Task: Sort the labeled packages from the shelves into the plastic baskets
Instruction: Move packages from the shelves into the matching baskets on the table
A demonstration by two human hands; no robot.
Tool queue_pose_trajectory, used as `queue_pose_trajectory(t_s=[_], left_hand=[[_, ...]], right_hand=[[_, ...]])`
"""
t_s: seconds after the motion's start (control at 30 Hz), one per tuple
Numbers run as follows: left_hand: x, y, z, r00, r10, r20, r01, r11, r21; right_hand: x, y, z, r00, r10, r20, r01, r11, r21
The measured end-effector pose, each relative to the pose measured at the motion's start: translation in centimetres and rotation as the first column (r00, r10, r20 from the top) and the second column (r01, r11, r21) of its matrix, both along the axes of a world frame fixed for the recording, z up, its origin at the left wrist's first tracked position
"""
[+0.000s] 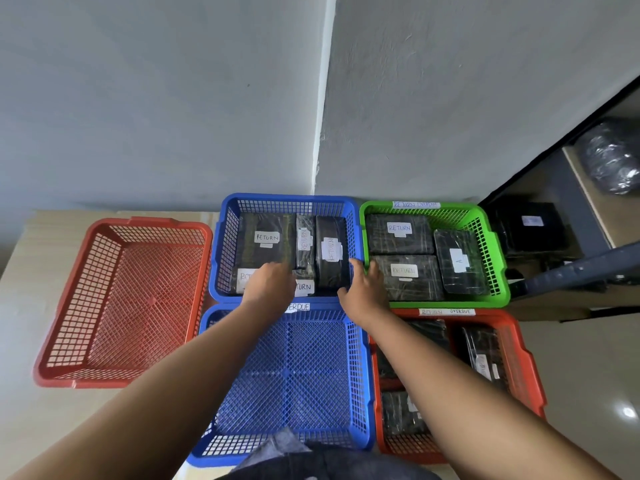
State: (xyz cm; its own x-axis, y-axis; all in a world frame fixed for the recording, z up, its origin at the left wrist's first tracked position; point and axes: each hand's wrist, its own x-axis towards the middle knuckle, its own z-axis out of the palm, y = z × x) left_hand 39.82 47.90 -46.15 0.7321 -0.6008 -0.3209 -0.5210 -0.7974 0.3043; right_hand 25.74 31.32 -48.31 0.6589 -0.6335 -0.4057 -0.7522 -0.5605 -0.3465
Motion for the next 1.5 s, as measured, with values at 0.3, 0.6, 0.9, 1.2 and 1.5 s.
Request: queue_pose_trajectory(t_s=[0.3,0.6,0.9,1.2,1.5], left_hand=[[-5.5,3.2,1.6,0.992,-0.103,0.075,0.112,0.984,-0.138],[-10.0,2.7,2.1,0.963,-0.260,0.065,0.268,0.947,-0.176],[-15.0,-0.1,4.3,0.926,-0.370,0.074,0.377,0.901,-0.214],[-25.1,-7.0,6.4,0.922,-0.346,0.173,0.380,0.893,-0.241],[-42.1,-20.2,9.3,0.856,-0.460,0.236,0.514,0.802,-0.304]], right_hand=[[-2.4,0.7,3.4,0.999,0.022,0.046,-0.020,0.999,-0.042],[-8.4,2.1,6.7,0.990,-0.047,0.130,0.065,0.988,-0.142],[-16.3,-0.4,9.3,0.952,-0.157,0.264,0.217,0.952,-0.215],[-27.9,-7.6,10.7,0.900,-0.190,0.393,0.298,0.925,-0.236],[-44.4,-19.6,13.0,0.817,-0.245,0.522,0.371,0.916,-0.150]])
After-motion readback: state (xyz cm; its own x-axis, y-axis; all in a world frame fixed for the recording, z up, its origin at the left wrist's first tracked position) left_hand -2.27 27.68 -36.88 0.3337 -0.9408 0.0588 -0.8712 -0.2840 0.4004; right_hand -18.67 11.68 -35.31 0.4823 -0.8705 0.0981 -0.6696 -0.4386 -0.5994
